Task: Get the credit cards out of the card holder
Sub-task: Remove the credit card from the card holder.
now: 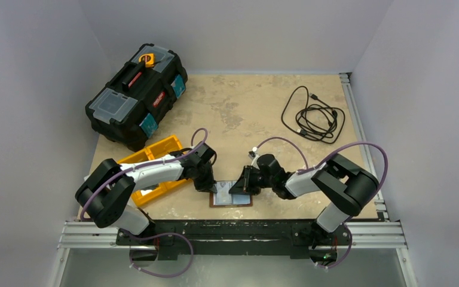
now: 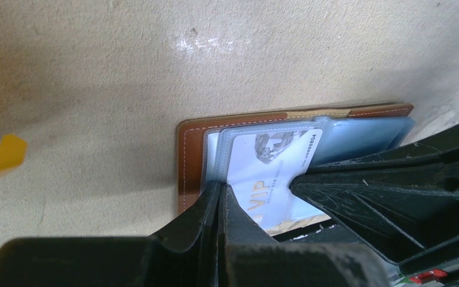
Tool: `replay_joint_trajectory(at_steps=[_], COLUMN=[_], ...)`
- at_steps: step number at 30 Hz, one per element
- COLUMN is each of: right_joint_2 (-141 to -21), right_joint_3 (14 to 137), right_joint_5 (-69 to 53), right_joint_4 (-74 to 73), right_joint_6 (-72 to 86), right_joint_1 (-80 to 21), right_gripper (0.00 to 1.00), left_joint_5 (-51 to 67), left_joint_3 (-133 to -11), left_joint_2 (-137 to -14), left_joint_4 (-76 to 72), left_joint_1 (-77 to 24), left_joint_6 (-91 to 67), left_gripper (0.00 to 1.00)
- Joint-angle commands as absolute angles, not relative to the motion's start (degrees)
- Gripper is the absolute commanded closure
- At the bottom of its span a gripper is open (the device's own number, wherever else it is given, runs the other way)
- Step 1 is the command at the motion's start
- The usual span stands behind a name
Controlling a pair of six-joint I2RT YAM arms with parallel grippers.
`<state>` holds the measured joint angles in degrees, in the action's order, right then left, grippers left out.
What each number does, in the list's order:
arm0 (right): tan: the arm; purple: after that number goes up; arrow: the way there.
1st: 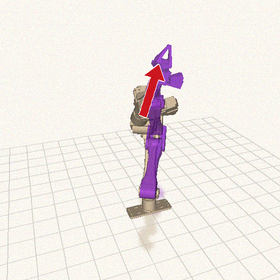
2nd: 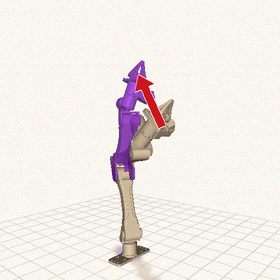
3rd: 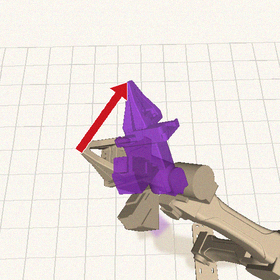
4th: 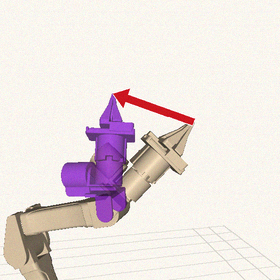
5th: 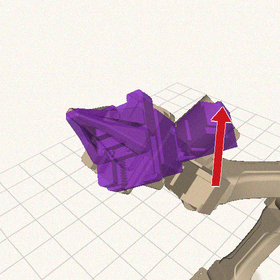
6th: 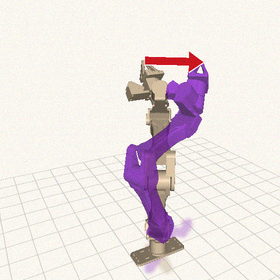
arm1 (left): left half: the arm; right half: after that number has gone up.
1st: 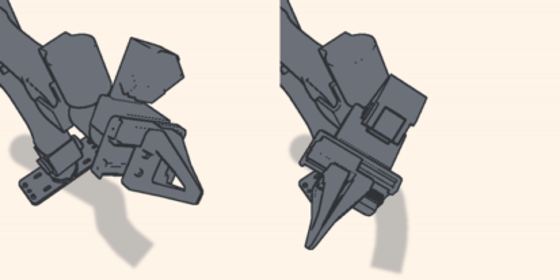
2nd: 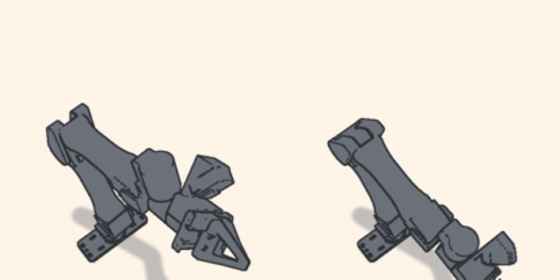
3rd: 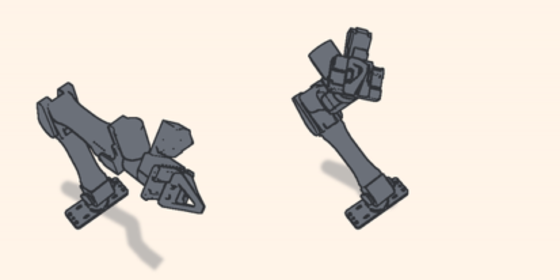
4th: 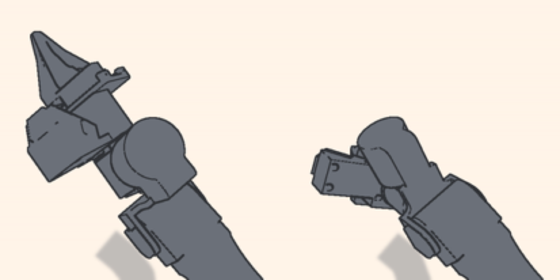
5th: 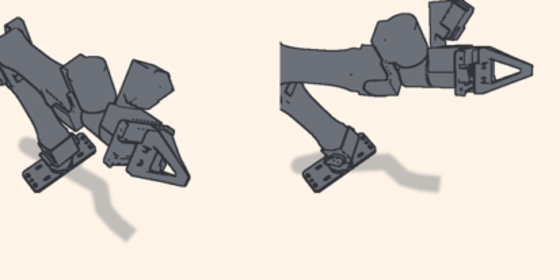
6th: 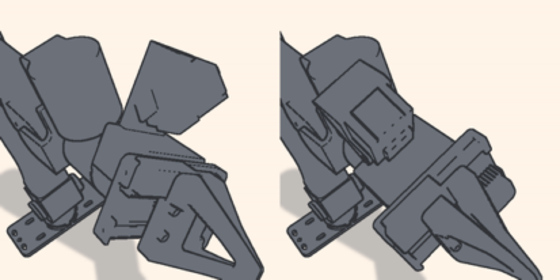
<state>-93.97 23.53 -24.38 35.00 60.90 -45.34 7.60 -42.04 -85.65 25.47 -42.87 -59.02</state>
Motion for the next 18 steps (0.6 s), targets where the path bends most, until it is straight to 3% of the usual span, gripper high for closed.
replay_joint_trajectory(at_steps=[1, 13, 18], right_joint_2=[-88.7, -84.7, -86.8], right_joint_3=[23.7, 23.8, 23.6], right_joint_5=[-21.0, -19.5, -20.9], right_joint_4=[30.3, 24.8, 27.7], right_joint_6=[60.0, 58.9, 59.3], right_joint_1=[-46.2, -46.2, -46.2], right_gripper=[1.0, 1.0, 0.8], left_joint_5=[-3.0, -3.1, -1.5], left_joint_3=[-39.1, -39.0, -38.7], left_joint_2=[-90.1, -90.3, -89.5], left_joint_4=[31.9, 31.4, 29.8], left_joint_1=[-42.6, -42.7, -42.7], left_joint_6=[-57.1, -56.6, -55.9], left_gripper=[1.0, 1.0, 1.0])
